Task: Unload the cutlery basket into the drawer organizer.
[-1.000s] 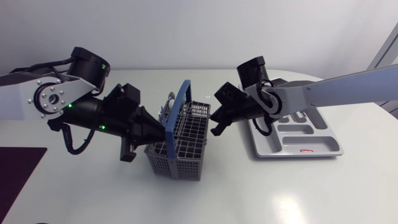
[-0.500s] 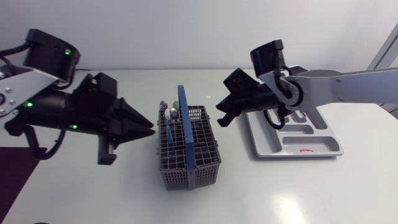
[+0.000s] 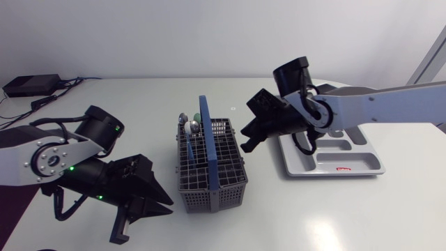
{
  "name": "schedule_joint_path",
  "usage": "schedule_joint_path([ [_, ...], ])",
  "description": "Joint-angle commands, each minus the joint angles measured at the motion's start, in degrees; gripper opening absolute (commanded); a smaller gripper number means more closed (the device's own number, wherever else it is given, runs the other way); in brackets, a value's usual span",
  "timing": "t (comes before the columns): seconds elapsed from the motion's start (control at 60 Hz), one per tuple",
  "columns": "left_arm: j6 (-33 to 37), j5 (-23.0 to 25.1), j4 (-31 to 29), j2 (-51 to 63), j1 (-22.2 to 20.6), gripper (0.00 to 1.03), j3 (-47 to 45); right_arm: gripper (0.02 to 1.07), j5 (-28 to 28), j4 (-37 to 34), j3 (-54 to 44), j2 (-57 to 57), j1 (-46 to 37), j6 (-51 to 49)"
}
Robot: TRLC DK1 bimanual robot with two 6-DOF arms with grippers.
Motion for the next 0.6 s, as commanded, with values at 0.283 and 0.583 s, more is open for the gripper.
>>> schedule_joint_path([
  [0.283,-0.13,0.62,5.56,6.07,-2.01,0.27,1.09,0.07,-1.18,-6.09,17.81,14.62,0.37,3.35],
  [0.583,-2.59,0.71,9.08,7.82,-2.27,0.27,1.27,0.07,-4.7,-11.8,31.44,22.97,3.36,5.2],
])
